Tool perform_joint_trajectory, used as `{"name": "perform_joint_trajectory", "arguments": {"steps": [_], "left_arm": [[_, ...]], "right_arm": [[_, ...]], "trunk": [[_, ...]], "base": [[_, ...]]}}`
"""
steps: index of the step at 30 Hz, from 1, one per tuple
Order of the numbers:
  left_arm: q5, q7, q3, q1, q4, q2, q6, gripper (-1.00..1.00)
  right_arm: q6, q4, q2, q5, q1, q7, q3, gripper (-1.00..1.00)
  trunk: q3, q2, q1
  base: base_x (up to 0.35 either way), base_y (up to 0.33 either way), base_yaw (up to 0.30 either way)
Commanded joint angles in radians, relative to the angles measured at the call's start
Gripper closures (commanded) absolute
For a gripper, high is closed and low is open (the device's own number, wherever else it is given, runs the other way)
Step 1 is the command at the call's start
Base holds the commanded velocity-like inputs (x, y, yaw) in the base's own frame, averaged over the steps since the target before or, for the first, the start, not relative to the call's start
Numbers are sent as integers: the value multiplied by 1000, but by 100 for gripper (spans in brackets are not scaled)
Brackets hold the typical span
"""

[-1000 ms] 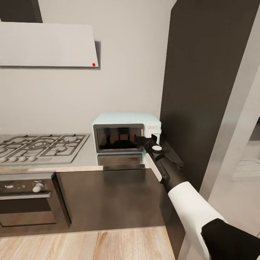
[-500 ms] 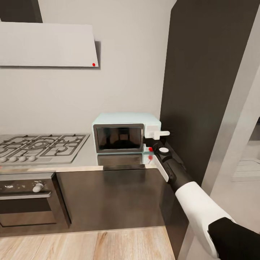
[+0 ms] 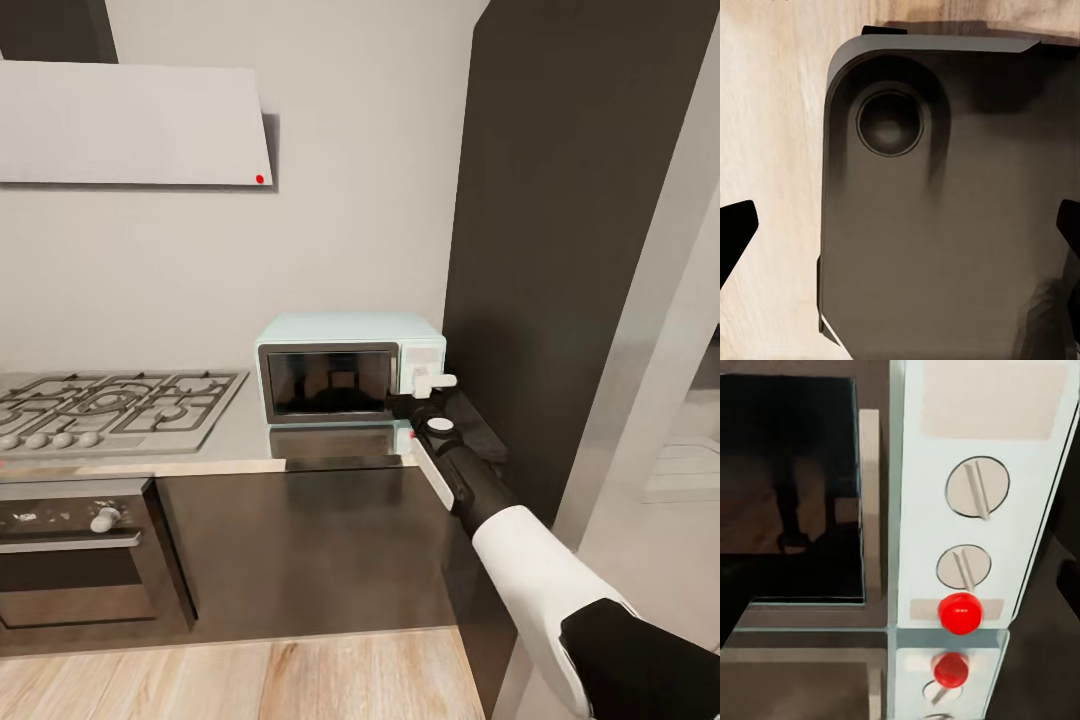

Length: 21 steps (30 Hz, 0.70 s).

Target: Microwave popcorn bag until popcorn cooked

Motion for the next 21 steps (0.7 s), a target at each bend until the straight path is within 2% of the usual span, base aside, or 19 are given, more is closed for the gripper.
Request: {"name": "perform_joint_trajectory", "arguments": {"steps": [1, 11, 21], "left_arm": [[8, 0, 0, 0, 0, 0, -2, -100], [8, -1, 0, 0, 0, 0, -1, -100], [8, -2, 0, 0, 0, 0, -2, -100]], "right_arm": [[4, -2, 0, -9, -1, -9, 4, -100], [5, 1, 6, -15, -1, -8, 6, -100], [4, 4, 5, -19, -1, -6, 6, -100]], "trunk": [[-1, -1, 0], [-1, -1, 0], [-1, -1, 0]], "base": [[47, 0, 0], [231, 0, 0], [13, 0, 0]]}}
